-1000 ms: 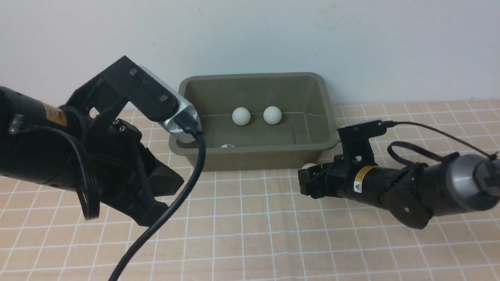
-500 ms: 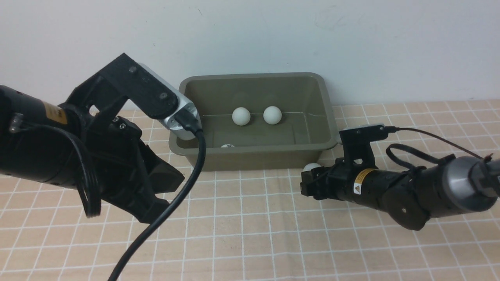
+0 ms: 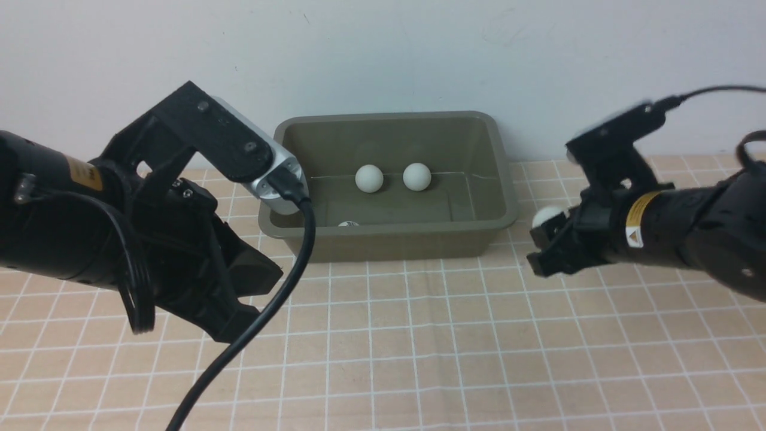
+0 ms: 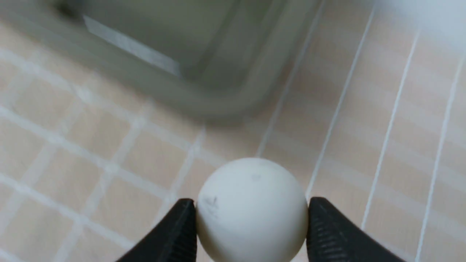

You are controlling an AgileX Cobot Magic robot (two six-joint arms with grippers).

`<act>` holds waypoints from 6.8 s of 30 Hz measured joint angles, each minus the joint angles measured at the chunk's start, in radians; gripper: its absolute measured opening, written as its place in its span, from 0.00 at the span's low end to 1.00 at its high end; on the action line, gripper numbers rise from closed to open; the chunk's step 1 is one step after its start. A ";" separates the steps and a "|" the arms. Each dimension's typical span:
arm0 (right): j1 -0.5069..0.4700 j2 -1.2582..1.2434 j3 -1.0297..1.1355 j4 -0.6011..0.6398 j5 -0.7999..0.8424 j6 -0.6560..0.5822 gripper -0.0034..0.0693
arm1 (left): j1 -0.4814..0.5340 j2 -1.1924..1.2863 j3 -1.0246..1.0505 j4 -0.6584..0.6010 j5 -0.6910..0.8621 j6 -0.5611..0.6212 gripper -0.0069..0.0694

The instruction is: Put the table tennis balls into the box on the light coffee tablecloth.

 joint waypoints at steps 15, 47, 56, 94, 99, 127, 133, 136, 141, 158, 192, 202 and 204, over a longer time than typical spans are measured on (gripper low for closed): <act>0.003 0.325 -0.308 -0.049 -0.200 0.092 0.53 | 0.000 0.002 0.000 0.000 -0.003 0.000 0.00; 0.013 -0.377 -0.420 0.018 0.638 0.051 0.06 | 0.000 0.002 0.000 -0.010 -0.016 0.000 0.00; 0.013 -0.573 -0.404 0.358 1.016 -0.513 0.02 | 0.000 0.002 0.000 -0.056 -0.046 0.076 0.00; 0.013 -1.359 0.563 0.263 0.473 -0.380 0.02 | 0.000 0.006 0.000 -0.295 -0.127 0.250 0.00; 0.013 -1.359 0.563 0.261 0.473 -0.380 0.02 | 0.000 0.006 0.000 -0.369 -0.142 0.252 0.00; 0.013 -1.359 0.563 0.261 0.472 -0.379 0.02 | -0.003 -0.070 0.006 -0.511 -0.203 0.347 0.00; 0.013 -1.359 0.563 0.261 0.472 -0.378 0.02 | 0.012 -0.366 0.064 -0.492 -0.216 0.347 0.00; 0.013 -1.359 0.563 0.261 0.472 -0.378 0.02 | 0.044 -0.522 0.115 -0.473 -0.217 0.348 0.00; 0.013 -1.359 0.563 0.261 0.471 -0.378 0.02 | 0.077 -0.698 0.214 -0.407 -0.251 0.344 0.00; 0.013 -1.359 0.563 0.260 0.469 -0.376 0.02 | 0.181 -0.863 0.801 0.161 -0.675 -0.225 0.00; 0.013 -1.359 0.563 0.260 0.469 -0.376 0.02 | 0.448 -1.180 1.060 0.506 -0.508 -0.610 0.00; 0.013 -1.359 0.563 0.260 0.469 -0.376 0.02 | 0.448 -1.181 1.061 0.459 -0.518 -0.604 0.00; 0.013 -1.359 0.563 0.260 0.469 -0.376 0.02 | 0.448 -1.181 1.062 0.441 -0.521 -0.604 0.00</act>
